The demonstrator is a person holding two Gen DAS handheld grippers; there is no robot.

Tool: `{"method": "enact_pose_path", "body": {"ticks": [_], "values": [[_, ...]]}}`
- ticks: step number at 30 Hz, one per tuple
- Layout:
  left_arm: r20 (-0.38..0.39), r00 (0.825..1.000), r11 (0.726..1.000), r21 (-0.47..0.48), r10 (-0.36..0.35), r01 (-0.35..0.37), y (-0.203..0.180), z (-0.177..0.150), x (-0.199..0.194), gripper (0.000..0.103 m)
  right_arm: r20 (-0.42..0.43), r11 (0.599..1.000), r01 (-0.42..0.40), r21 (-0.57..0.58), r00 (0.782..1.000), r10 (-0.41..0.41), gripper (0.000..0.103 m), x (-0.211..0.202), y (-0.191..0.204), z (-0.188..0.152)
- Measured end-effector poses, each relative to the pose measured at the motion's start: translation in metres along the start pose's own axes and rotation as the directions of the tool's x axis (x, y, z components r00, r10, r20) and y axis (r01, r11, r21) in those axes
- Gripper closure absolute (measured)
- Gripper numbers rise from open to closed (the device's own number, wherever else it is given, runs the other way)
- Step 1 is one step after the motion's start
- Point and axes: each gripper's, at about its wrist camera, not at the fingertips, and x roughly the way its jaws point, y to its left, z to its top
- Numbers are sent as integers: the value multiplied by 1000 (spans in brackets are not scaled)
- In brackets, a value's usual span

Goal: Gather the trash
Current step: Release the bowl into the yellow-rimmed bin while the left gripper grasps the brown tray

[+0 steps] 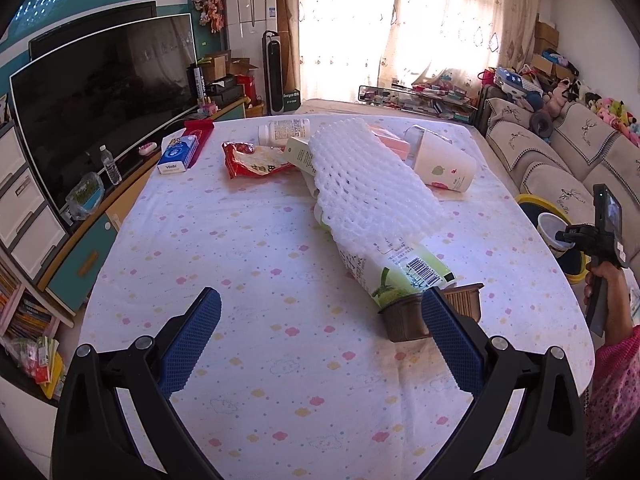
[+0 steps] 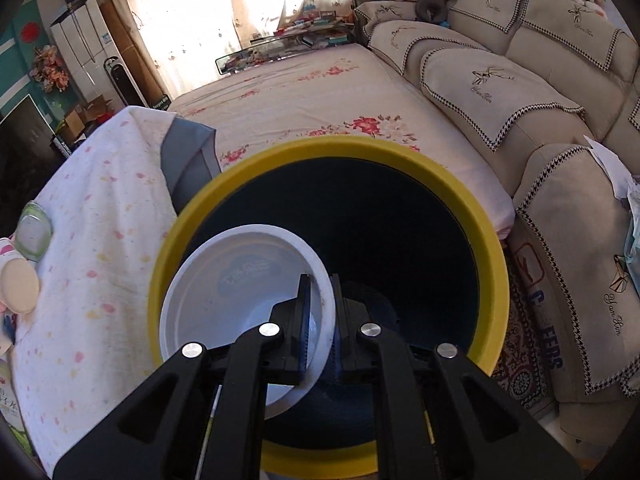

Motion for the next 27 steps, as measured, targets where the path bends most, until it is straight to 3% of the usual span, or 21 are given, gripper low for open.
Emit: {"method": "enact_pose_path", "body": {"ticks": [7,12,21,27], "values": [[-19,1000,1000,23,-4,5,-15,2,7,4,-33,999,39,2,999,-39,84,26,-8,1],[-32,999,999,45,-23,24,-27,4,14,4,-30,999,44,4,999,-44,84,25,-9,2],[-68,997,995,88,-47,53,-50,1,28,4,0,1000,16,15,1000,-16,84,8,-12,0],[-115,991,995,61,-75,82,-60,-1,43,4,32,999,-28,17,999,27,84,-15,-12,-5]]}}
